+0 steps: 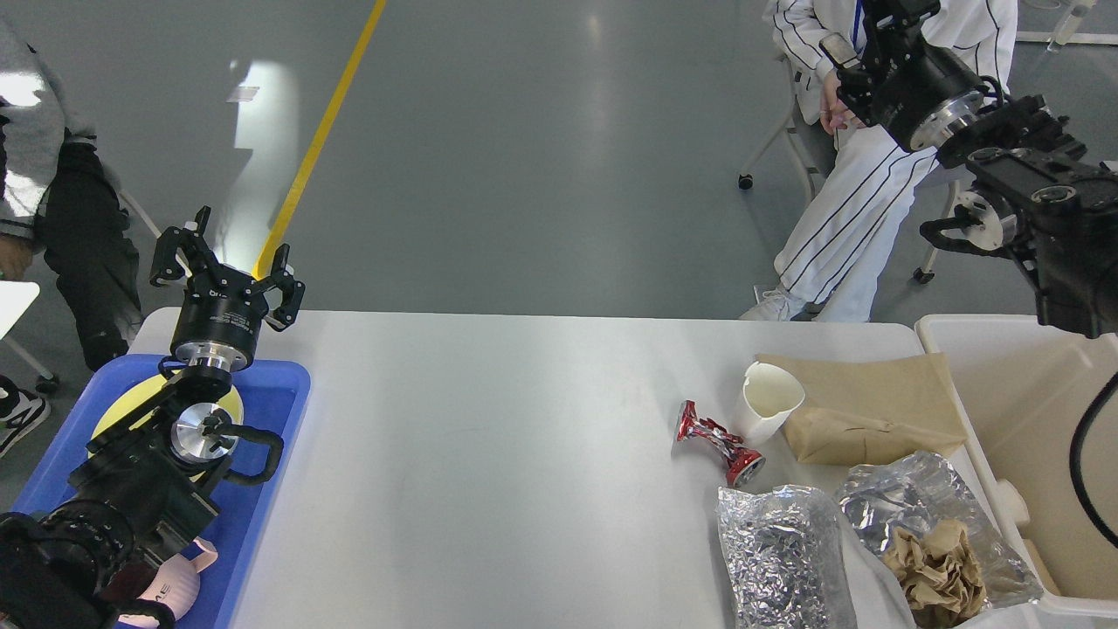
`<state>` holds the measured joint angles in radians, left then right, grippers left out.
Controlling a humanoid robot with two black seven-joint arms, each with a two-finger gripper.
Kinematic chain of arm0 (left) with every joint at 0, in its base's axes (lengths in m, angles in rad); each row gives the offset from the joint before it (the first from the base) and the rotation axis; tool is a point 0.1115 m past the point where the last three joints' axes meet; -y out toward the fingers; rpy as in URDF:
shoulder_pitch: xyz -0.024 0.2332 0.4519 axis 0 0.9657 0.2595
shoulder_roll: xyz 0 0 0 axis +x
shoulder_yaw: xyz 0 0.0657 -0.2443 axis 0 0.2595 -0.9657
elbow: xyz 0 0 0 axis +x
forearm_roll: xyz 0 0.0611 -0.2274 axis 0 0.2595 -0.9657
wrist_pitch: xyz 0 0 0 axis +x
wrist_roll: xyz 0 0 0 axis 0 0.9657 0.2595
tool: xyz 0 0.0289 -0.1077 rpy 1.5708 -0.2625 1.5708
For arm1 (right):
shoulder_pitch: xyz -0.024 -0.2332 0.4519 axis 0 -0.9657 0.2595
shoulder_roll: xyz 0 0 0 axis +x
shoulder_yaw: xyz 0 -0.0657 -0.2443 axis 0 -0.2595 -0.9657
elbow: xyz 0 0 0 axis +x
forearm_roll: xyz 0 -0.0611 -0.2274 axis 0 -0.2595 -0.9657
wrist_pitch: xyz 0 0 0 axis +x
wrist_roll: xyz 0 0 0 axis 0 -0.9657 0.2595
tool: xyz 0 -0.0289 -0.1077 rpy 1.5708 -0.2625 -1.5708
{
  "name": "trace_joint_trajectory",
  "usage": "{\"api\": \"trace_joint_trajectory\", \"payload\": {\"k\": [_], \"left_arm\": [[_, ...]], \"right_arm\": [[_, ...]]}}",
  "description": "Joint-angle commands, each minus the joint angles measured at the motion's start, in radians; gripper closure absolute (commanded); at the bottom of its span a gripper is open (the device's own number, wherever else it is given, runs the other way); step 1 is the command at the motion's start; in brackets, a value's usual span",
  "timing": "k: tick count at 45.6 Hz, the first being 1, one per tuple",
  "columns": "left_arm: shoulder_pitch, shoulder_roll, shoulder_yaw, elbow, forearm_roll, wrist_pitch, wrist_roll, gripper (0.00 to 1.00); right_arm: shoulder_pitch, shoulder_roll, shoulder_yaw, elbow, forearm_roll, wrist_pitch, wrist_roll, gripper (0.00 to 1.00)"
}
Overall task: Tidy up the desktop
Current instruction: 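Raise the right gripper up and away from the cardboard box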
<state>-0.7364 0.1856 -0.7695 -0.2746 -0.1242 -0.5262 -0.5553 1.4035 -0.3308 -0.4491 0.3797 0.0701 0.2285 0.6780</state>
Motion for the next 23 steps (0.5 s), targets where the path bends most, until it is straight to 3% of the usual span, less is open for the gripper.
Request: {"api": "trace_joint_trajectory", "payload": {"k": [1, 11, 23], "left_arm": [[0.000, 0.000, -0.001, 0.000, 0.000, 0.000, 0.000, 0.03], [0.000, 0.000, -0.001, 0.000, 0.000, 0.000, 0.000, 0.03], [0.000, 0.000, -0.001, 0.000, 0.000, 0.000, 0.000, 0.03]], "right_arm": [[0.048, 0.018, -0.081, 0.036, -0.125, 0.000, 0.000, 0.00], [0.158, 0.045, -0.293, 0.185, -0.148, 0.000, 0.000, 0.00], [0.196, 0.105, -0.401, 0.223, -0.153, 0.000, 0.000, 0.00]]}}
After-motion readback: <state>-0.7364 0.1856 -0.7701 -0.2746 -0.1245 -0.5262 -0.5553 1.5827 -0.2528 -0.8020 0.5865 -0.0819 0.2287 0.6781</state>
